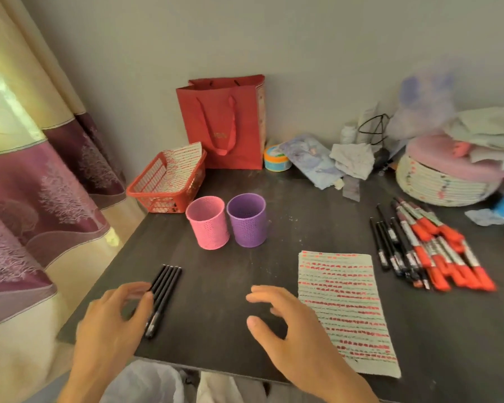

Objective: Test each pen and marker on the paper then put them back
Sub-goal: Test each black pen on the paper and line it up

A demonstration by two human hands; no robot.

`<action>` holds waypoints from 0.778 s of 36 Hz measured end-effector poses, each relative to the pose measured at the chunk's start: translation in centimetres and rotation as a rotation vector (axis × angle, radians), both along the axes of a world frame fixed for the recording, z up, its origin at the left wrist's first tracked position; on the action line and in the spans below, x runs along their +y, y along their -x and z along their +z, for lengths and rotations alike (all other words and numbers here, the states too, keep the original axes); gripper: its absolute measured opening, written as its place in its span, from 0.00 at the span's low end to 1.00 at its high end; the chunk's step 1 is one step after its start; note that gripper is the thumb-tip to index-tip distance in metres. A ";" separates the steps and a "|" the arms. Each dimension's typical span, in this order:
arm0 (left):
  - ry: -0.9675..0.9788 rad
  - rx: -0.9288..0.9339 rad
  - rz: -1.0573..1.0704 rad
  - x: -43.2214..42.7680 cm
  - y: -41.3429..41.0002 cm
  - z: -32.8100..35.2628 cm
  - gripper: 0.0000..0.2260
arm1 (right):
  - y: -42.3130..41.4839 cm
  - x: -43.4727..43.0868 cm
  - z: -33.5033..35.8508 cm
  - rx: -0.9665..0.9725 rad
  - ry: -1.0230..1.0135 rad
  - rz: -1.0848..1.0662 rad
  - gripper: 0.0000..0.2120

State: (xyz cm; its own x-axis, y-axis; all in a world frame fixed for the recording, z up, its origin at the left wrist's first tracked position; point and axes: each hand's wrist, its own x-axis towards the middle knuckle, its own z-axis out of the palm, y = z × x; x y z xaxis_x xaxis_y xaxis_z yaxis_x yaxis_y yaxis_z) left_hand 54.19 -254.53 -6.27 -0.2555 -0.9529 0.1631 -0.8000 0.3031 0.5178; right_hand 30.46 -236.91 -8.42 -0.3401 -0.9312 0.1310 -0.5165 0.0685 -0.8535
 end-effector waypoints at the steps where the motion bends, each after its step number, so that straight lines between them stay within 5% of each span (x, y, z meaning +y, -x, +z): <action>1: -0.005 -0.001 -0.048 0.4 1.2 0.5 0.06 | 1.3 1.2 0.5 0.018 0.014 -0.048 0.17; 6: 0.032 0.060 -0.349 3.5 8.8 1.6 0.10 | 8.9 7.5 0.4 0.179 -0.037 -0.347 0.11; 11: 0.030 -0.054 -0.692 6.2 18.0 0.2 0.13 | 14.1 12.4 -2.1 0.404 -0.362 -0.533 0.20; 16: 0.029 -0.181 -0.904 8.6 27.2 -0.9 0.15 | 14.2 13.7 -4.1 0.467 -0.324 -0.580 0.19; 28: 0.025 -0.439 -0.727 10.0 38.9 -2.5 0.17 | 15.0 13.3 -5.0 0.476 -0.279 -0.610 0.17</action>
